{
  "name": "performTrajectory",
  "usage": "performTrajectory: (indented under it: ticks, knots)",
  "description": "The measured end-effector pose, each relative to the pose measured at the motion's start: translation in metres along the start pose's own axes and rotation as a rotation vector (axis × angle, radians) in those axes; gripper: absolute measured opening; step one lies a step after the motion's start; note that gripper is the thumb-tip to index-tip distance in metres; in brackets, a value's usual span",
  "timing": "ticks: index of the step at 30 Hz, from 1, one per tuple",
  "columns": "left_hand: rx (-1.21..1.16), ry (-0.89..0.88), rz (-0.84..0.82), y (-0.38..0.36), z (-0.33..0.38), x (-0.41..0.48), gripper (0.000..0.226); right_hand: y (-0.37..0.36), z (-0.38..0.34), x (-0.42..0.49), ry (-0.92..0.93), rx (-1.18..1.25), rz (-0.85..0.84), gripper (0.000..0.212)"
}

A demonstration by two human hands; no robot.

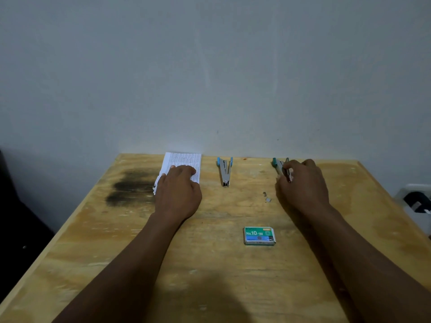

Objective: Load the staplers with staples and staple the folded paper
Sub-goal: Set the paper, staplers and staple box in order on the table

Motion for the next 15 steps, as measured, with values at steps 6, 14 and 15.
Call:
performTrajectory:
  ticks: [6,14,15]
  knots:
    - [0.007,0.001,-0.002,-0.0018,0.0008,-0.0006,0.036,0.0004,0.0066,-0.0010,-0.023,0.060,0.100,0.033]
    - [0.014,-0.001,-0.002,-0.0059,-0.0015,0.0018,0.037,0.0001,0.0118,-0.0006,-0.059,0.110,0.137,0.035]
    - [0.009,-0.004,0.000,-0.0055,-0.0011,0.0017,0.037,-0.0001,0.0127,-0.0007,-0.063,0.120,0.136,0.035]
Point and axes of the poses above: each hand's wrist, its own x-axis towards the middle knuckle, its own y-axis out of the back of the hand, z = x × y, the point moved 7 cm from there along x, towards the middle knuckle, and after that the axes turned 10 degrees about x, right-handed, at the moved point
